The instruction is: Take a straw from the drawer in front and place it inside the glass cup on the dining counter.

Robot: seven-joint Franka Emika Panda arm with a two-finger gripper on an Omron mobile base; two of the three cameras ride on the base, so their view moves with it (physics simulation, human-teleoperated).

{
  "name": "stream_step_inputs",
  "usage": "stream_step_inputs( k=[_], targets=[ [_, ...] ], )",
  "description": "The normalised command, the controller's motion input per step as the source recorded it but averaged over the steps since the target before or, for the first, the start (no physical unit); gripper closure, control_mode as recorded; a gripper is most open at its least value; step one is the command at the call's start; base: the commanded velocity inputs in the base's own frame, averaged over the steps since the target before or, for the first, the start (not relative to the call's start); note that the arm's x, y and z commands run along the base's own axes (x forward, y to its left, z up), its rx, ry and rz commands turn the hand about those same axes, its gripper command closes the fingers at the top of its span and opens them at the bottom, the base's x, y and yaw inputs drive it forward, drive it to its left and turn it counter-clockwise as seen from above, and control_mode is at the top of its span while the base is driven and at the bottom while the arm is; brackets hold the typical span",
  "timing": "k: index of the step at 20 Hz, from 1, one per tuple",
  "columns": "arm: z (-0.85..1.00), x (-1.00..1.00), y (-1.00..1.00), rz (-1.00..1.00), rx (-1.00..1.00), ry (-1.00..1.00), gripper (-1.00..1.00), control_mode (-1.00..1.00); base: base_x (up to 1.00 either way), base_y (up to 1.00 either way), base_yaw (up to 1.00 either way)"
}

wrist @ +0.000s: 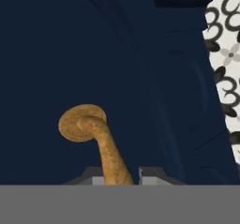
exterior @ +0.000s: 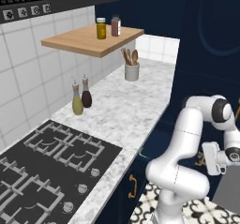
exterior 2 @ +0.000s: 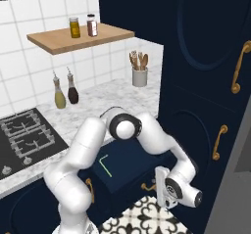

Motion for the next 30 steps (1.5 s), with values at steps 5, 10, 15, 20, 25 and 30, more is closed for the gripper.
stream_step_inputs(
  k=[5,10,15,20,25,30],
  targets=[
    [-0.14,-0.05,0.0,-0.03,-0.04,0.0,-1.0,-1.0,0.0,0.0,0.0],
    [0.54,-0.39,-0.21,-0.08,-0.04,-0.1,-1.0,-1.0,0.0,0.0,0.0],
    [0.98,-0.14,-0.04,-0.02,-0.18,-0.06,-1.0,-1.0,0.0,0.0,0.0],
    [1.0,0.05,0.19,0.0,-0.26,-0.01,-1.0,-1.0,0.0,0.0,0.0],
    [0.94,0.23,0.33,0.0,-0.29,0.02,-1.0,-1.0,0.0,0.0,0.0],
    [0.59,0.58,0.47,0.0,-0.31,0.18,-1.0,-1.0,0.0,0.0,0.0]
  ],
)
